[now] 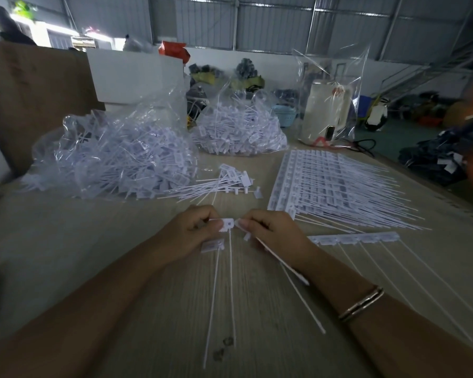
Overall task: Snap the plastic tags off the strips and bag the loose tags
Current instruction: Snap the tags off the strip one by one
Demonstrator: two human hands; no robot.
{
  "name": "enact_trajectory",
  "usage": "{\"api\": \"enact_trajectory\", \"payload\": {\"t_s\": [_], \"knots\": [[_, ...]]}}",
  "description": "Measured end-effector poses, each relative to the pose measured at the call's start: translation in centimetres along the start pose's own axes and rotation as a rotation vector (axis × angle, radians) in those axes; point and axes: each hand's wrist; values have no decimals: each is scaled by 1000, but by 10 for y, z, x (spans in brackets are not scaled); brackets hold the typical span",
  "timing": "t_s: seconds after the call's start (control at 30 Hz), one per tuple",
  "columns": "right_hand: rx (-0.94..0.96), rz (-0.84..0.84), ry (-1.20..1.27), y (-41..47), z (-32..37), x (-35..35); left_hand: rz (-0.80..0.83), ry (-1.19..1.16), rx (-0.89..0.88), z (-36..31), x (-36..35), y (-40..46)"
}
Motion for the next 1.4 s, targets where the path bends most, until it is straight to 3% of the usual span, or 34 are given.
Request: {"api": "enact_trajectory", "payload": {"t_s": [0.3, 0.43, 0.5, 0.6, 0.7, 0.77, 0.83, 0.93, 1.13, 1.23, 1.4], "knots": [[-43, -69, 314, 4, 11, -19, 86, -475, 160, 1, 5, -3], [-181, -271, 498, 4, 8, -8, 27, -721, 217, 4, 11, -4], [-174, -244, 400, -1, 4, 0, 31, -588, 182, 3, 11, -4], [-42, -62, -14, -1, 7, -6, 35, -44, 70, 3, 1, 0], [36, 19, -264, 4, 12, -12, -139, 202, 107, 4, 0, 3], [71, 26, -344, 5, 13, -11, -162, 101, 53, 3, 2, 3], [91, 6, -349, 5, 13, -11, -52, 21, -10, 0, 1, 2], [126, 25, -329, 8, 13, -12, 63, 221, 1, 2, -1, 1], [51, 116, -275, 2, 2, 10, -12, 99, -47, -1, 2, 3], [103, 94, -328, 1, -2, 6, 44, 243, -51, 4, 2, 1], [53, 0, -155, 4, -2, 2, 10, 148, -83, 1, 4, 0]]}}
Point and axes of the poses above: each hand's wrist, its own y-axis towards the middle knuckle, its own x-axis out of the back of the hand, z = x × y, and after that the axes turned 6 degrees about x, right-handed
